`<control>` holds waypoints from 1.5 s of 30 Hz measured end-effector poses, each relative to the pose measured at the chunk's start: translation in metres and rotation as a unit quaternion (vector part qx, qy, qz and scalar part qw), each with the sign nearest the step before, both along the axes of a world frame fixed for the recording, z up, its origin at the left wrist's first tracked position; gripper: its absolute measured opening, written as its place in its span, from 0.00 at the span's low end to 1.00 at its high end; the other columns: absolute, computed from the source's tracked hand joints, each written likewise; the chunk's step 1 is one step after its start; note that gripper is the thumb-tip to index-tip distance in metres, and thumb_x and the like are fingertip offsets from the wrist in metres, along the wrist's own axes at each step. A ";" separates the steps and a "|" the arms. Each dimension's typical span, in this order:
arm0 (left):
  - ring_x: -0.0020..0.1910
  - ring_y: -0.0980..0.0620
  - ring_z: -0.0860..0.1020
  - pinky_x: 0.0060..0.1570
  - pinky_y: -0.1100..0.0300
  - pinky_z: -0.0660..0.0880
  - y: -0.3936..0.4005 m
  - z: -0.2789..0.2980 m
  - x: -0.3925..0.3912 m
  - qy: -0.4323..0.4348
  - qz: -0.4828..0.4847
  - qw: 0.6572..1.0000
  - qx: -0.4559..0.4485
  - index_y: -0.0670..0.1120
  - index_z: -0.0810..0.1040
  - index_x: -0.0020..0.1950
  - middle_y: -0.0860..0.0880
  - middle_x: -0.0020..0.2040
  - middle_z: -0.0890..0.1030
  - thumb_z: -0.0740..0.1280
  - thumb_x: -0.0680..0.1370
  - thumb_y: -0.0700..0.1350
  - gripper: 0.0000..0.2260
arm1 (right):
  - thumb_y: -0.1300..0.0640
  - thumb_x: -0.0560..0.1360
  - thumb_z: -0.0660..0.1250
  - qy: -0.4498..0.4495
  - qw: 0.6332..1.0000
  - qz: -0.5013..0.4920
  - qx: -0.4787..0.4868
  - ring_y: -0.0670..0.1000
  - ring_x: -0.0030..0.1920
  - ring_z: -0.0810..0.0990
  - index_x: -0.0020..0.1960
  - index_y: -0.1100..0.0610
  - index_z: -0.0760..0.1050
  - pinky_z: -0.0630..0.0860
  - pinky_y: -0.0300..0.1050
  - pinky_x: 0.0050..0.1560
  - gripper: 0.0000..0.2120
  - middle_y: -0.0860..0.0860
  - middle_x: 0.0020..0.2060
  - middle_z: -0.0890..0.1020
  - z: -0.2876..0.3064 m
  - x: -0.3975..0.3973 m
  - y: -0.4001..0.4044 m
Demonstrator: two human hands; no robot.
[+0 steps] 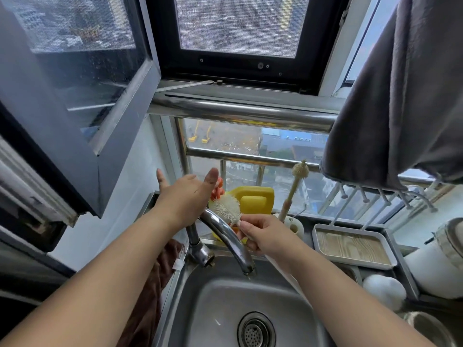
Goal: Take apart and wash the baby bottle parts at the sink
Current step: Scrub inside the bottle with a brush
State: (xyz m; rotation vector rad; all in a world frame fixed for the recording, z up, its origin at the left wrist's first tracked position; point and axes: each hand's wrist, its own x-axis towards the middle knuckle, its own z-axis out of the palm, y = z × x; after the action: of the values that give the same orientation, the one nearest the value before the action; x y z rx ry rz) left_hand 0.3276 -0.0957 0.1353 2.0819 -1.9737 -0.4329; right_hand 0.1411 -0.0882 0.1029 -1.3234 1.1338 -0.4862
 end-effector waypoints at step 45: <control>0.58 0.47 0.73 0.53 0.49 0.77 0.071 -0.179 -0.385 0.252 -0.173 0.933 0.188 0.52 0.66 0.68 0.52 0.57 0.71 0.75 0.54 0.59 0.44 | 0.61 0.80 0.60 0.140 0.947 -0.276 0.091 0.43 0.29 0.75 0.52 0.51 0.77 0.72 0.38 0.32 0.09 0.45 0.42 0.85 -0.048 -0.384 0.176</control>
State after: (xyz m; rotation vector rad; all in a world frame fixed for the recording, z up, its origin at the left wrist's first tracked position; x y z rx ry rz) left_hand -0.0577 -0.0250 -0.0439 1.5557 -2.0311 -1.3585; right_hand -0.2432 0.0880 0.0544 -0.9204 1.7601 -0.5901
